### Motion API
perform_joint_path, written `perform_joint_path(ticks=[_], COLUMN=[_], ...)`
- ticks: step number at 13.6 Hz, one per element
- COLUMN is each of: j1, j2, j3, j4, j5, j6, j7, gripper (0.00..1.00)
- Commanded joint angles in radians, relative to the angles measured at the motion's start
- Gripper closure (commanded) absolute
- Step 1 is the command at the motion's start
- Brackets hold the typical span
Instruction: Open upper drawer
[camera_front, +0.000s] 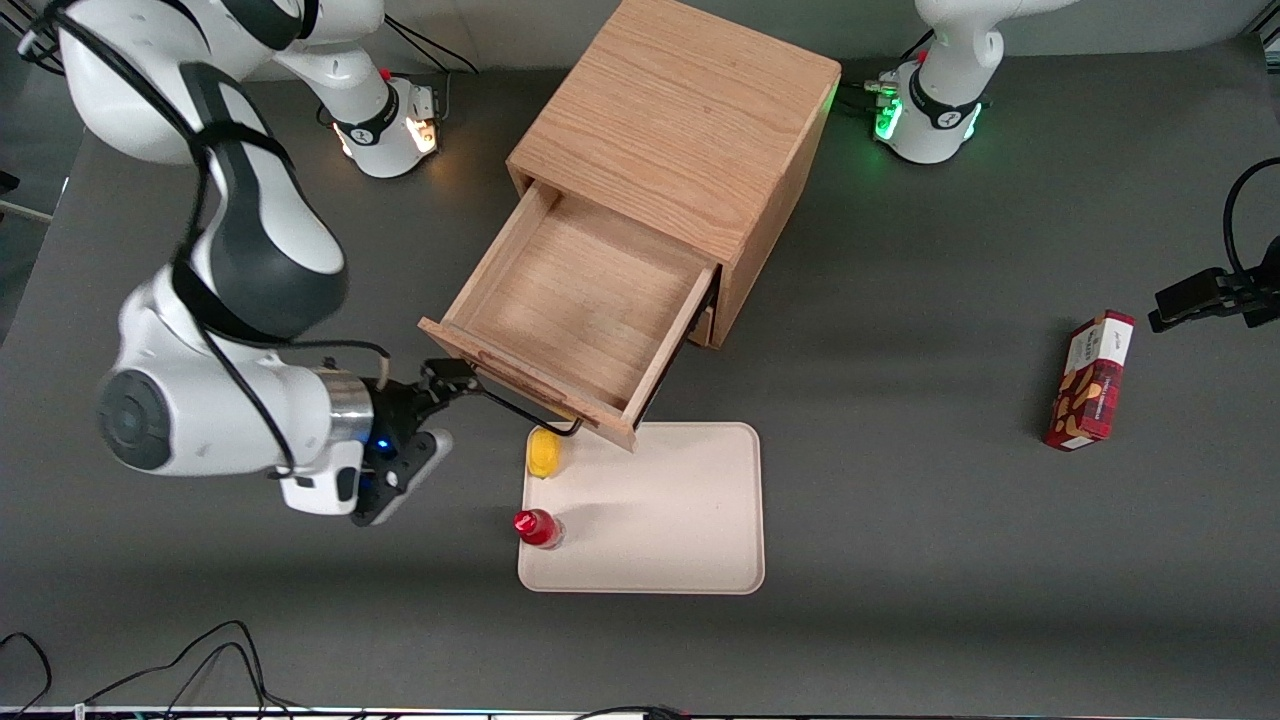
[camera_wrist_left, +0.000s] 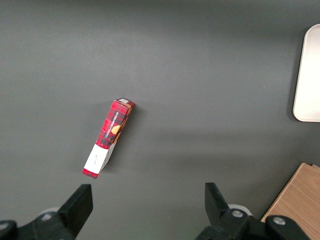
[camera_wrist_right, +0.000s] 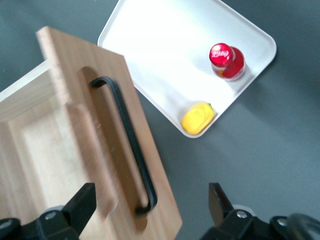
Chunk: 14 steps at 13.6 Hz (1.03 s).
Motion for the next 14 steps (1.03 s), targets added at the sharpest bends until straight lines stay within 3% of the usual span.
perform_joint_path(ticks=[1,3,5,9,12,14], j1=[-0.012,-0.024,-0.029,-0.043,-0.030,-0.032], j2=[-0.162,-0.264,-0.383,-0.549,-0.796,-0.902], j3=[-0.097,-0.175,-0.260,-0.386,-0.371,-0.352], j4=[-0.037,-0.084,-0.145,-0.242,-0.631,-0.852], j5=[-0.015,-0.014,-0.019,-0.028,-0.116,-0.130], j6=[-0.084,-0.226,-0.270,-0.408,-0.186,-0.010], j7=[-0.001,0.023,0.147,0.174,0.341,0.371], gripper=[0.00,0.00,0.00,0.00,0.00,0.00])
